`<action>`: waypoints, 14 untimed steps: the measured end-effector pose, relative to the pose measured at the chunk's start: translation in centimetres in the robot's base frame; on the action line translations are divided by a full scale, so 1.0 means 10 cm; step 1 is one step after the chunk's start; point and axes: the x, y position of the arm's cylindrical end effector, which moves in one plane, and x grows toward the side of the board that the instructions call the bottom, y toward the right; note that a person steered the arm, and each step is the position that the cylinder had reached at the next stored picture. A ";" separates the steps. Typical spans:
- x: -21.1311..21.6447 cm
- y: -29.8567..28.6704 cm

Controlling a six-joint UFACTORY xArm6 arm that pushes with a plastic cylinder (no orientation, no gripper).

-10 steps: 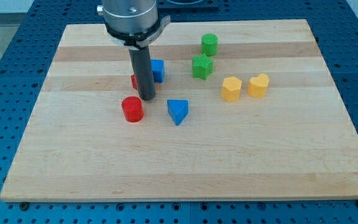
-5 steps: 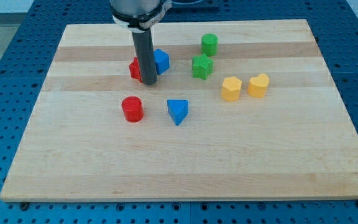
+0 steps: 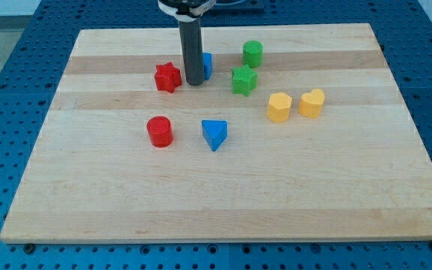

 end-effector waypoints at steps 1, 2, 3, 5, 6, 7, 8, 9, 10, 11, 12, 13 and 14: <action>-0.03 -0.07; -0.10 -0.09; -0.13 -0.06; -0.25 -0.08; -0.33 -0.15; -0.42 -0.34; -0.45 -0.55; -0.45 -0.64; -0.38 -0.65; -0.18 -0.65; -0.07 -0.65; -0.07 -0.74; -0.07 -1.13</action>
